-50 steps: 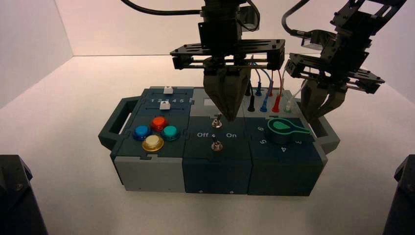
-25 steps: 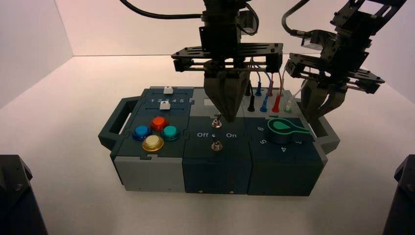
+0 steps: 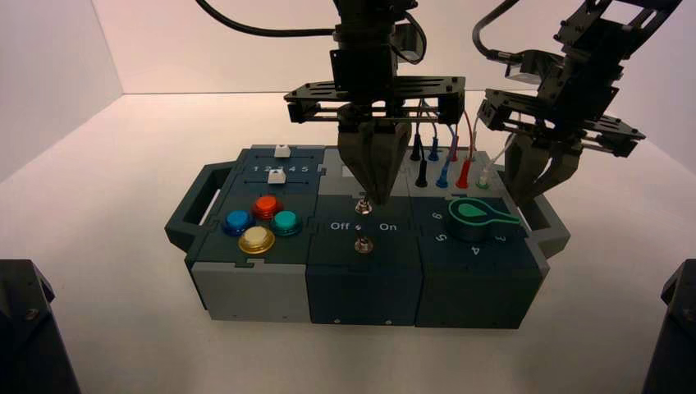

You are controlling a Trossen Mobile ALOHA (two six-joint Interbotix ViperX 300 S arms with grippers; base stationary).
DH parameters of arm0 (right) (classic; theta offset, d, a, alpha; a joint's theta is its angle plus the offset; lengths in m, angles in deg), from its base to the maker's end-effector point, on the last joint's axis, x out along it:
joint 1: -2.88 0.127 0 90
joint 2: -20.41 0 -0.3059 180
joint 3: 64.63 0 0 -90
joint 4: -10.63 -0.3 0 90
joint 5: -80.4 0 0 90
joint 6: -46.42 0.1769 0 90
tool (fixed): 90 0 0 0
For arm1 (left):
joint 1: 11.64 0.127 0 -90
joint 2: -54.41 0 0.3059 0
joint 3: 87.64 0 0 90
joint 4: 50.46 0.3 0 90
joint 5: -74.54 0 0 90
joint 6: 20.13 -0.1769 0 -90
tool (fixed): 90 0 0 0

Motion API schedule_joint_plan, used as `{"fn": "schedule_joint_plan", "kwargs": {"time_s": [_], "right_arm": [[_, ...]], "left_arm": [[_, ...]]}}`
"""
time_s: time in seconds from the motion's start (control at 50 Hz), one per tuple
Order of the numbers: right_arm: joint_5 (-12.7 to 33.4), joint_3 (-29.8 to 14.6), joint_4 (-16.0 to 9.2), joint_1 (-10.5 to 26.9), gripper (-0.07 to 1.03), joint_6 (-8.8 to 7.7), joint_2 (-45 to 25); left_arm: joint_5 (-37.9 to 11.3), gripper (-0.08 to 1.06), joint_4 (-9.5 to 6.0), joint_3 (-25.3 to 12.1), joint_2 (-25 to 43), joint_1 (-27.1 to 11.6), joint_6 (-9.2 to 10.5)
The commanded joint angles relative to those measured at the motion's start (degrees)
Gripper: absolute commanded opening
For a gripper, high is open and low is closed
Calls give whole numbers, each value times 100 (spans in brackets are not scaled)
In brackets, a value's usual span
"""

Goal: Flip the top switch off with the left gripper.

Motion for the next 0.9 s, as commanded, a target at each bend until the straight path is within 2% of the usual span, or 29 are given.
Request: {"fn": "schedule_joint_plan", "kwargs": {"time_s": [0.02,0.46,0.9], "right_arm": [[-114,53,53,141,-2,-132,-281],[-114,44,53,141,-3,-132,-281],[-114,44,53,141,-3,-149,-281]], "left_arm": [[18,-3,-18,-70,-79,9,44],[53,-3,-9,-18,-88,167,53],[149,-3,-18,343,-246,325,53]]}}
